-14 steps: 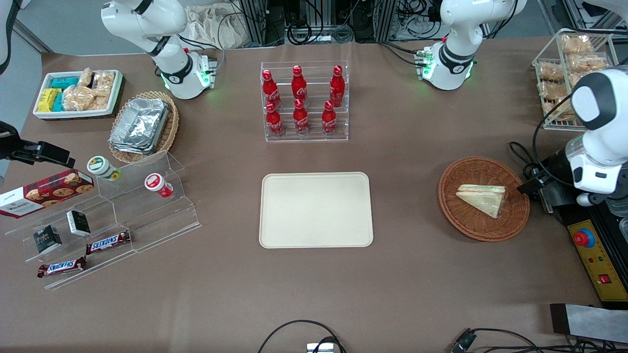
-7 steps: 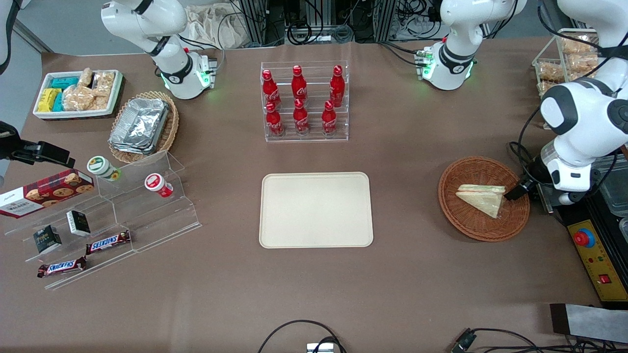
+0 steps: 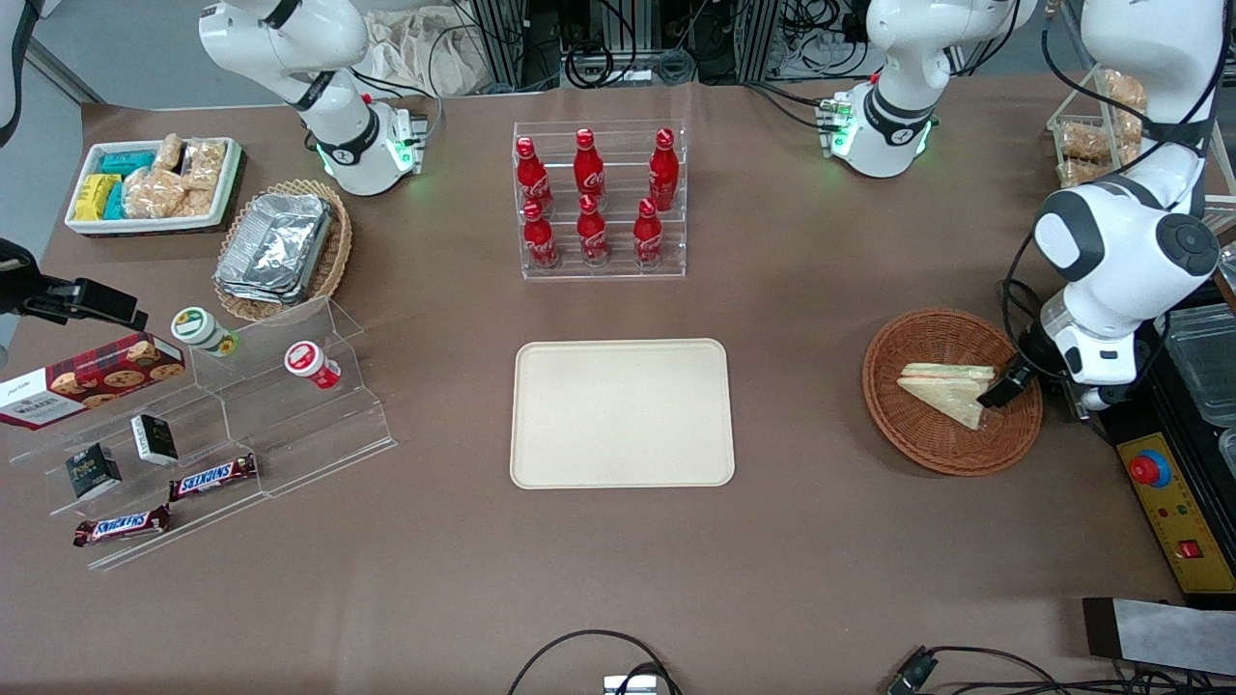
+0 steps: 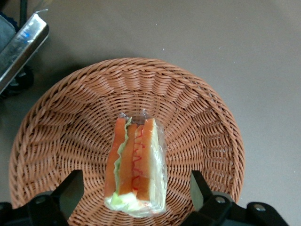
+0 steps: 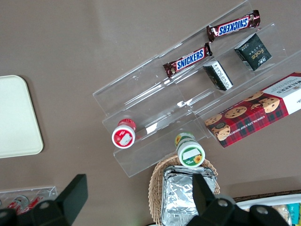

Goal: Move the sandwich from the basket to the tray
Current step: 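Lower the left gripper and grasp the wrapped sandwich upright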

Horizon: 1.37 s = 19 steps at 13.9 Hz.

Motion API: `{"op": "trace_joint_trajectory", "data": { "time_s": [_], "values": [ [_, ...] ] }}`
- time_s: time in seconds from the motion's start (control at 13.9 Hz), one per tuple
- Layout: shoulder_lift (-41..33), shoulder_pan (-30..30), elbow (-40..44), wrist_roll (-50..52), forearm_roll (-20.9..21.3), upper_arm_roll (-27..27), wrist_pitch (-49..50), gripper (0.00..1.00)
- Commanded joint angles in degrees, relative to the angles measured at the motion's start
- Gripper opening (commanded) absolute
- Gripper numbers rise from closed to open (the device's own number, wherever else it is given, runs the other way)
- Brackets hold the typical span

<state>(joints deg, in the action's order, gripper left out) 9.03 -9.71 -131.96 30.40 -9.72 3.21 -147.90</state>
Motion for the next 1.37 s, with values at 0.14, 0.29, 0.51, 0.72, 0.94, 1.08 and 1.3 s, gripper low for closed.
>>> {"op": "trace_joint_trajectory", "data": {
  "time_s": [0.14, 0.29, 0.51, 0.72, 0.94, 1.08, 1.3],
  "values": [
    [1.87, 1.79, -2.43, 3.07, -2.23, 0.48, -7.13, 1.0],
    [2.4, 2.93, -2.52, 4.84, -2.23, 0.48, -8.11, 1.0],
    [2.84, 3.03, -2.69, 4.93, -2.23, 0.48, -8.81, 1.0],
    [3.89, 3.38, -3.22, 4.85, -2.23, 0.48, -10.74, 1.0],
    [4.95, 4.52, -4.1, 4.84, -2.23, 0.48, -13.38, 0.88],
    [5.12, 4.52, -4.45, 4.84, -2.23, 0.48, -14.0, 0.73],
    [4.95, 4.52, -4.8, 4.49, -2.14, 0.48, -14.53, 0.41]
  ]
}}
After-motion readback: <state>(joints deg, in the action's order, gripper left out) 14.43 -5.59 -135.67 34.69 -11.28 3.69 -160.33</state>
